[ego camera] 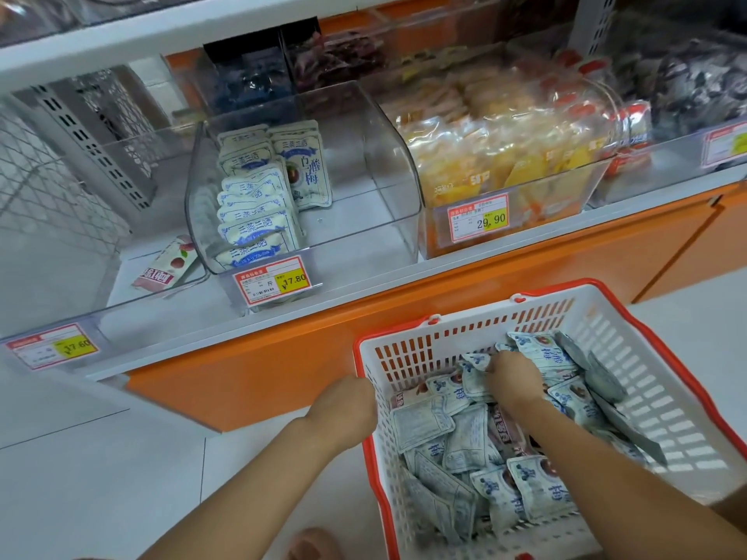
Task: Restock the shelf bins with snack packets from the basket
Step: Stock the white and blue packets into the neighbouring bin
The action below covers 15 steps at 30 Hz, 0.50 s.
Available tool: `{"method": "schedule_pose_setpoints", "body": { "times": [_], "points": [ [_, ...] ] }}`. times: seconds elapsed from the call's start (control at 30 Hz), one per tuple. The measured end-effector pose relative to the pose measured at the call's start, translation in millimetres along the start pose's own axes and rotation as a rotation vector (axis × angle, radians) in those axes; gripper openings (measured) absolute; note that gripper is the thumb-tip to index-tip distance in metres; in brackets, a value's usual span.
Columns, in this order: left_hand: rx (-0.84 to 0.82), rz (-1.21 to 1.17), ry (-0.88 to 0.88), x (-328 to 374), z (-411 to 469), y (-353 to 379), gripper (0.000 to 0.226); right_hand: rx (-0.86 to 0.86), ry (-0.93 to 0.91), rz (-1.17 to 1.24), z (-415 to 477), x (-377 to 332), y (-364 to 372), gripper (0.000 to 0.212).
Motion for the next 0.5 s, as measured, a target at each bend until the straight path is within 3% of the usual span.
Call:
{"method": "schedule_pose_setpoints", "body": {
  "times": [0.1, 0.17, 0.23, 0.33, 0.4, 0.5],
  "points": [
    [-0.03, -0.097, -0.028, 5.0, -6.5, -5.4, 0.025, 0.059, 0.058, 0.407, -6.6, -5.9, -17.1, 0.034],
    [-0.048, -0.24, -0.035, 12.1, -11.7, -9.7, 0.027, 0.049, 0.158, 0.808, -17.2, -12.9, -34.2, 0.035],
    [-0.084, -0.393, -0.04, 18.9, -16.4, -15.7, 0.026, -0.046, 0.224, 1.21, -33.7, -24.0, -48.2, 0.035],
    [-0.138, -0.61, -0.075, 17.7, -18.1, -17.2, 0.022, -0.281, 0.198, 1.673, -62.0, -49.9, -68.9, 0.018],
    [-0.16, -0.843, -0.101, 15.9, -21.6, -18.8, 0.033, -0.362, 0.142, 1.839, -76.1, -63.9, -82.6, 0.01],
    [-0.202, -1.251, -0.129, 18.0, -29.0, -26.9, 0.057, -0.317, -0.088, 1.797, -94.0, -78.1, -109.9, 0.001]
  ]
}}
Point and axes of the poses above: each hand's wrist, its own z-axis towards the middle knuckle, its own y-axis out of the palm, x = y × z, the point moved 3 cm from there along z, towards the middle knuckle, and after that the axes turned 4 degrees about -y, right-handed, at the moved point
